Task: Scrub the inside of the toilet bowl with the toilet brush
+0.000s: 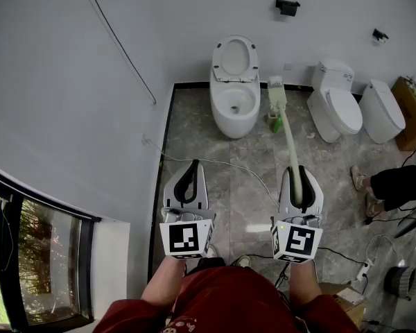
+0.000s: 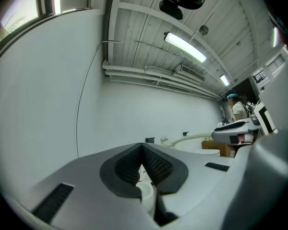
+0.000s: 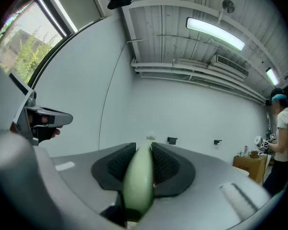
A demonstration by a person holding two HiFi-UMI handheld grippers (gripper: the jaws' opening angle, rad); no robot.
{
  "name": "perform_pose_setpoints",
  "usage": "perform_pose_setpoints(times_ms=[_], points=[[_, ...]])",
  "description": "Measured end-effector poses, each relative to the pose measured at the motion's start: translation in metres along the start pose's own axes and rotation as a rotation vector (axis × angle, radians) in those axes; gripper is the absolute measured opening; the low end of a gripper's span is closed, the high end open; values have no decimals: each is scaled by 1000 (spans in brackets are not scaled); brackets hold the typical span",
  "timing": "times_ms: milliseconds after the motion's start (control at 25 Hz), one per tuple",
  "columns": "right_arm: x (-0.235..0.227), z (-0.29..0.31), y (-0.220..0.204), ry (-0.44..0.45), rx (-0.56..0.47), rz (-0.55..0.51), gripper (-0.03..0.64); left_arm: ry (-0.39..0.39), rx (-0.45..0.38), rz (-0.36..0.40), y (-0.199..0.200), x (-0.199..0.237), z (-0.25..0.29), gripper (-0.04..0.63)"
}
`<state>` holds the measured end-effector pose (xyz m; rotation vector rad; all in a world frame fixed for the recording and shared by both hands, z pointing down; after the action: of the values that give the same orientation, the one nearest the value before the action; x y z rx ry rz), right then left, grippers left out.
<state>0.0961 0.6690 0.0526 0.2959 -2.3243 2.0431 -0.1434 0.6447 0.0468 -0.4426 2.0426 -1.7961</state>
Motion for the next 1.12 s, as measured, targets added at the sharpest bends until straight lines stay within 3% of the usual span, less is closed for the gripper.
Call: perform_pose_setpoints(times_ms=[720,1120], points=[[99,26,-3,-15,41,-23,115,-31,-14,-52,-21,100,-5,5],[111,43,-11,-16,63,-46,115,-26,-11,-93,-37,118,10,5]])
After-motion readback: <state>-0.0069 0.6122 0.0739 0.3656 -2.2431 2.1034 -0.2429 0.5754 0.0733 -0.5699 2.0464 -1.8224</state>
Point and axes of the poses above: the fingertips, and each gripper's own axes: z forward along the fingers, x to its left, y out of its top, the point moved 6 cm from there along -z, backward along the fingers, and after that the axes turned 11 degrees about -y, right-handed, at the moved point
